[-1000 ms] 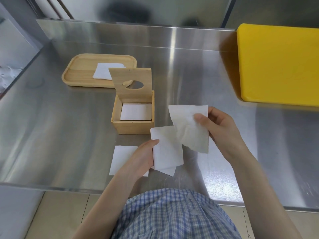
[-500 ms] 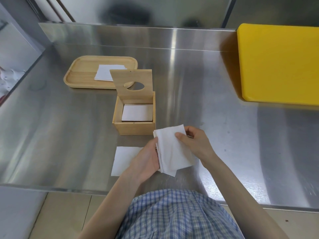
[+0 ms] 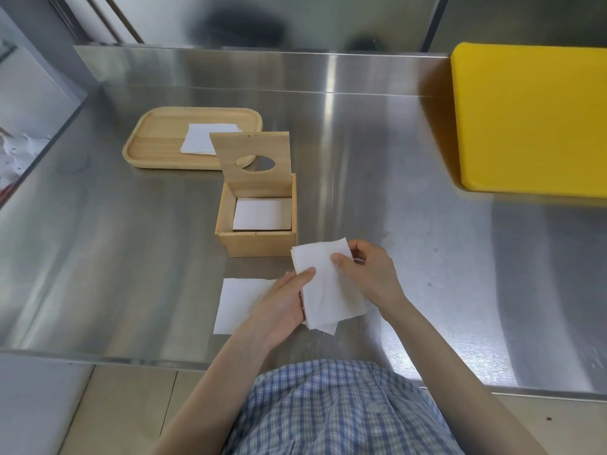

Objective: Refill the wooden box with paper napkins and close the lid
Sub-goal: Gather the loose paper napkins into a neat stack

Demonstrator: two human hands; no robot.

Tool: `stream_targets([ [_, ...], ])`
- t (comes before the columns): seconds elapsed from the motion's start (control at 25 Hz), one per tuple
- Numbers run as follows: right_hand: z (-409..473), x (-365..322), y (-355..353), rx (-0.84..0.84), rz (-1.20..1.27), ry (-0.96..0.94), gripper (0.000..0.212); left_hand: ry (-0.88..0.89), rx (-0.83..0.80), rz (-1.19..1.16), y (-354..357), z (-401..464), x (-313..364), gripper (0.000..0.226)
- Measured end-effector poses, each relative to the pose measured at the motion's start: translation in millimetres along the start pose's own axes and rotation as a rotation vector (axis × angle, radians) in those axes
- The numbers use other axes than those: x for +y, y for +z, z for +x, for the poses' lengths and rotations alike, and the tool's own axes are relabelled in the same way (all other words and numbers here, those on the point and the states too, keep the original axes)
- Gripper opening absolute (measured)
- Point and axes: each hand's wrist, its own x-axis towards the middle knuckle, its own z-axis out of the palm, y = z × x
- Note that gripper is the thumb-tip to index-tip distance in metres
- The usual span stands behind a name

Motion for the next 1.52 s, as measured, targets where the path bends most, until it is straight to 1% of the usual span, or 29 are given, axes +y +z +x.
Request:
stream_targets([
  [0.16, -3.0, 0.4, 3.0, -0.039, 0.025, -0.007, 0.018, 0.027, 0.072, 0.026, -6.7, -6.0, -3.7, 0.025],
  [0.28, -5.1, 3.3, 2.4, -0.037, 0.138, 0.026, 0.011, 0.026, 0.158, 0.010, -18.0, -15.2, -5.1, 0.024],
  [0.32, -5.3, 5.7, 0.9, -0.027, 0.104, 0.014, 0.011, 0.036, 0.170, -0.014, -21.4, -16.5, -5.2, 0.024],
  [0.4, -7.5, 9.2, 5.8, -0.060, -0.107, -0.041, 0.011, 0.075, 0.212, -0.077, -31.6, -24.0, -5.8, 0.024],
  [0.52, -6.8, 14.4, 17.5, -0.149, -0.436, -0.095, 0.032, 0.078, 0.269, -0.116, -39.9, -27.1, -4.5, 0.024],
  [0.6, -7.4, 15.0, 28.0, -0.199, -0.628, -0.114, 0.038, 0.068, 0.275, -0.122, -46.2, -30.2, -4.8, 0.027],
  [0.68, -8.5, 14.3, 36.5, -0.212, -0.735, -0.117, 0.039, 0.071, 0.268, -0.127, -50.8, -33.7, -3.6, 0.027],
  [0.76, -7.5, 14.7, 42.0, -0.210, -0.786, -0.101, 0.039, 0.082, 0.284, -0.150, -55.0, -35.4, -2.7, 0.031],
  [0.8, -6.7, 14.7, 43.0, -0.219, -0.798, -0.087, 0.039, 0.083, 0.301, -0.157, -55.6, -35.9, -2.5, 0.029],
  [0.88, -4.5, 14.2, 42.3, -0.247, -0.777, -0.060, 0.038, 0.085, 0.327, -0.163, -57.1, -36.8, -2.5, 0.022],
  [1.0, -3.5, 13.8, 40.9, -0.250, -0.671, -0.032, 0.033, 0.096, 0.312, -0.175, -53.5, -40.8, -1.0, 0.015],
  [1.12, -5.5, 15.3, 42.3, -0.233, -0.594, -0.014, 0.033, 0.104, 0.290, -0.205, -49.2, -44.0, -0.1, 0.017],
  [1.2, -7.3, 15.7, 39.1, -0.225, -0.560, -0.024, 0.031, 0.110, 0.317, -0.195, -47.6, -44.4, -0.7, 0.017],
  [1.4, -12.9, 5.8, 8.7, -0.120, -0.397, -0.065, 0.023, 0.085, 0.418, -0.189, -42.9, -47.2, -2.8, 0.010],
  [1.52, -21.3, -10.0, -7.0, -0.066, -0.288, -0.112, 0.012, 0.069, 0.420, -0.207, -39.6, -47.9, -1.9, 0.009],
])
